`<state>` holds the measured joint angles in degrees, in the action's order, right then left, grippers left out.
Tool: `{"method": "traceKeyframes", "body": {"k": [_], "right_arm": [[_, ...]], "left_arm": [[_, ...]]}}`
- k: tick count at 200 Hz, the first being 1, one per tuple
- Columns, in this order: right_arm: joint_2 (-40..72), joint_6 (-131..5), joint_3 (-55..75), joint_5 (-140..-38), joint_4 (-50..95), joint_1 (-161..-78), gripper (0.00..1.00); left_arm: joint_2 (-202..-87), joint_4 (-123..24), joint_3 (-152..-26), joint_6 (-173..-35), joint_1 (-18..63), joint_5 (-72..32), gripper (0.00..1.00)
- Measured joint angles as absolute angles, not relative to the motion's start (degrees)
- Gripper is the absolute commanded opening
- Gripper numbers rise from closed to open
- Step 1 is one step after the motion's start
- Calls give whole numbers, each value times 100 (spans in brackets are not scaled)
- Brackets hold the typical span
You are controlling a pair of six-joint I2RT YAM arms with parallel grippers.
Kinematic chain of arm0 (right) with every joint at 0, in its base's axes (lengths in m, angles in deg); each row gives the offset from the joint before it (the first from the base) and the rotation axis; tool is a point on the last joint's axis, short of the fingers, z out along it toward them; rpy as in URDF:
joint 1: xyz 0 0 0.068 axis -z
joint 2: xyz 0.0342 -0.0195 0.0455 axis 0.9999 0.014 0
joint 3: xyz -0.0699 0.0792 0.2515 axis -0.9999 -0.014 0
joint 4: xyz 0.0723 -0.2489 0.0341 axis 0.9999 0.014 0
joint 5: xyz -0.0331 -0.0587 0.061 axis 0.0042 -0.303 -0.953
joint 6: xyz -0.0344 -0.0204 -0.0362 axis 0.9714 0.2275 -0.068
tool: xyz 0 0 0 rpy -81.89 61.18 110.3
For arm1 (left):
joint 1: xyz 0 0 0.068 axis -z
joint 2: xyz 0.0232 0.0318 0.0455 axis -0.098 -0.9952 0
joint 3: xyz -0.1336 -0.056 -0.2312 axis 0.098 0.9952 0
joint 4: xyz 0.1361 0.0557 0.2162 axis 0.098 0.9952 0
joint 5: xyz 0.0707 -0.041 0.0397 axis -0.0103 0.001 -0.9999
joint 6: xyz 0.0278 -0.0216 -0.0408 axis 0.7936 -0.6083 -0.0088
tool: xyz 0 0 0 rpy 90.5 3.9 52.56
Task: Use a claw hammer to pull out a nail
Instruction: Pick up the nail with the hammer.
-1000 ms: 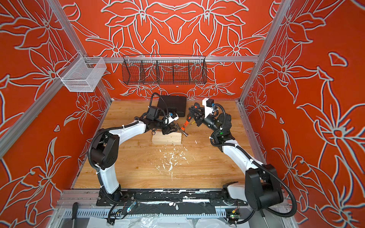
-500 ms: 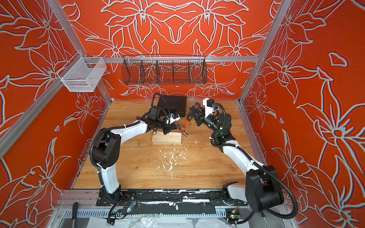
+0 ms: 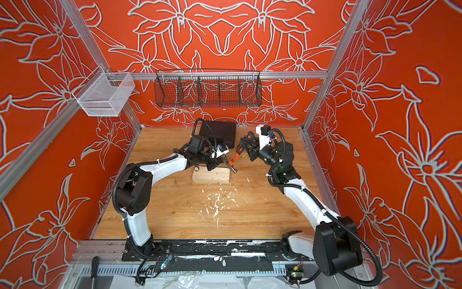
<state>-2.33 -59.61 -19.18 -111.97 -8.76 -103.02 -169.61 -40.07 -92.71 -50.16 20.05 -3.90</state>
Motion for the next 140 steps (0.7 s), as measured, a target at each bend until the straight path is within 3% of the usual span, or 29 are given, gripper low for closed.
{"method": "traceKeyframes", "body": {"k": [91,140], "right_arm": [[-192,-5671,-1719,-11156,125,-10200,0],[-65,-5693,-1675,-11131,114,-10165,0]], "left_arm": [[-16865,-4372,-9089,-3696,2448,-1518,0],[-16867,-4339,-9299,-3632,2468,-1763,0]]}}
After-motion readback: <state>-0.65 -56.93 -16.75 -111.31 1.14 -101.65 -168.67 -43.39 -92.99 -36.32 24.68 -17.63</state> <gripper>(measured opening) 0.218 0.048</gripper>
